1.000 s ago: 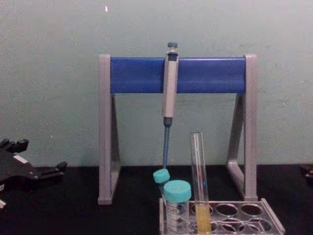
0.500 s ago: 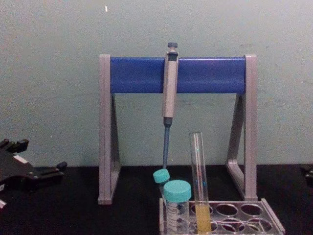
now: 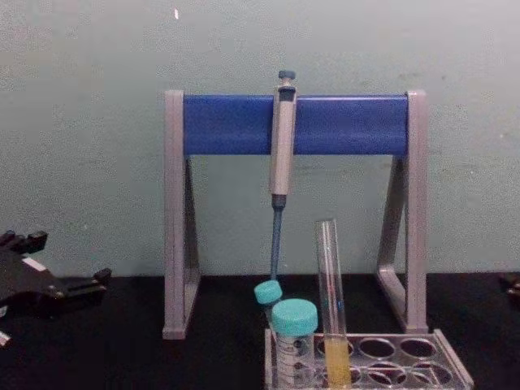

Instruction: Pick up the test tube from the test tube rack, shake it, then place it back into the test tube rack.

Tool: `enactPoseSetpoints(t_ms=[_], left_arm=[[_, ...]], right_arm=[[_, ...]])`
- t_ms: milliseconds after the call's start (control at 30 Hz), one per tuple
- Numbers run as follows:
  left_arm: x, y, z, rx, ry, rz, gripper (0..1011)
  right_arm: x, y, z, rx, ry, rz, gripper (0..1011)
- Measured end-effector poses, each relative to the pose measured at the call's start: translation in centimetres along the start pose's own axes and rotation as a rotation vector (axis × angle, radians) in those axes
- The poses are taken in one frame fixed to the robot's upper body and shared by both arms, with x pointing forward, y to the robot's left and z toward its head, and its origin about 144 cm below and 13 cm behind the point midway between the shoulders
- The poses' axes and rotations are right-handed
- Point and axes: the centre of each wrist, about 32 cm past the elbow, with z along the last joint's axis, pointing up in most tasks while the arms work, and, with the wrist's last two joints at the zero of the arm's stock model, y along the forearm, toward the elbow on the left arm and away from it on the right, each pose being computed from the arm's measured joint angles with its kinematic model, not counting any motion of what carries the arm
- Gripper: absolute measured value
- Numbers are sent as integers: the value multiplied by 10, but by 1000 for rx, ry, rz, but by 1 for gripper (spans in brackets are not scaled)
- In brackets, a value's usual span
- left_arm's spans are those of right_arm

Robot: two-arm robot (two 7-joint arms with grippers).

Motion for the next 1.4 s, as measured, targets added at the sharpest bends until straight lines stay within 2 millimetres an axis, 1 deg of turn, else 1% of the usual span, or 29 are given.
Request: enactPoseSetpoints(t_ms=[1067,1333,1400], left_arm=[[0,0,0,0,0,0,1001],[0,0,0,0,0,0,1001],[0,0,0,0,0,0,1001]], right_arm=[[0,-1,0,0,0,0,1000],[0,-10,5,4,11,23,1000],[-1,-16,7,7,28,38,1000]])
